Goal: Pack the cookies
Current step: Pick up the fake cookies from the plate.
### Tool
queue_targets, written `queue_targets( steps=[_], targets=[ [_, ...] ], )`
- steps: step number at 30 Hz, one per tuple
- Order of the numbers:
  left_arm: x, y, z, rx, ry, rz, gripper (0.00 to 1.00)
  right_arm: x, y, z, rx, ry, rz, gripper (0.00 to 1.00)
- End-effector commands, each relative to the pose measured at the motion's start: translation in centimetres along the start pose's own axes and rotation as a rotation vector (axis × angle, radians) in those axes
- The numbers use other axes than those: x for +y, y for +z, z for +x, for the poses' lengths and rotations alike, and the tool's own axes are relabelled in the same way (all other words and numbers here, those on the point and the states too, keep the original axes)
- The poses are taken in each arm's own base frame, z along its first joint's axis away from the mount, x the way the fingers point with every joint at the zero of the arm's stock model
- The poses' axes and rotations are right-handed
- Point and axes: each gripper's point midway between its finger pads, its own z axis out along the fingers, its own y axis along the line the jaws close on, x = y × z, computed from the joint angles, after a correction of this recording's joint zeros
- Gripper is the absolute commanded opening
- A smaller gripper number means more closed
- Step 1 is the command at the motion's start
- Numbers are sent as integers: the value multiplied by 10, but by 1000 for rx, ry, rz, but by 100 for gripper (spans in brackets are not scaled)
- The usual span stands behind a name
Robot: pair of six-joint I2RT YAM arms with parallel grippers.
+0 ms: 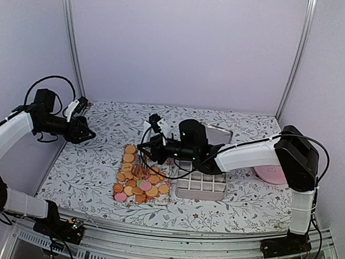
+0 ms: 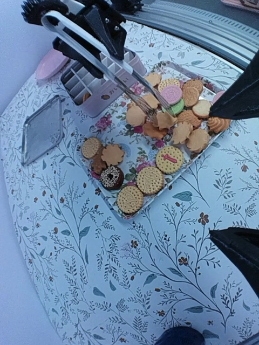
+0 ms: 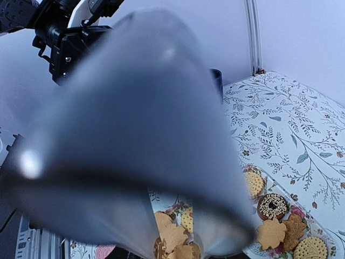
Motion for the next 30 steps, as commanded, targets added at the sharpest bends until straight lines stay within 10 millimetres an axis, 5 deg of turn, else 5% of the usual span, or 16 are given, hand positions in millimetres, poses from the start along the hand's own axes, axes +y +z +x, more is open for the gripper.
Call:
queue_targets(
  steps=[1,8,22,30],
  targets=[
    [-1,-4,-4,-16,16,-1,69,-5,-3,-35,-65,-45,21,35],
    [-1,-4,-4,-19,22,-5,69,-8,0,-35,-67,-42,23,35],
    [0,-3,-3,-19,20,-3,69,-13,10,13,26,4,11,36],
    [0,-3,-4,-18,18,-6,69,8,15,31,75,-41,-16,37]
  ],
)
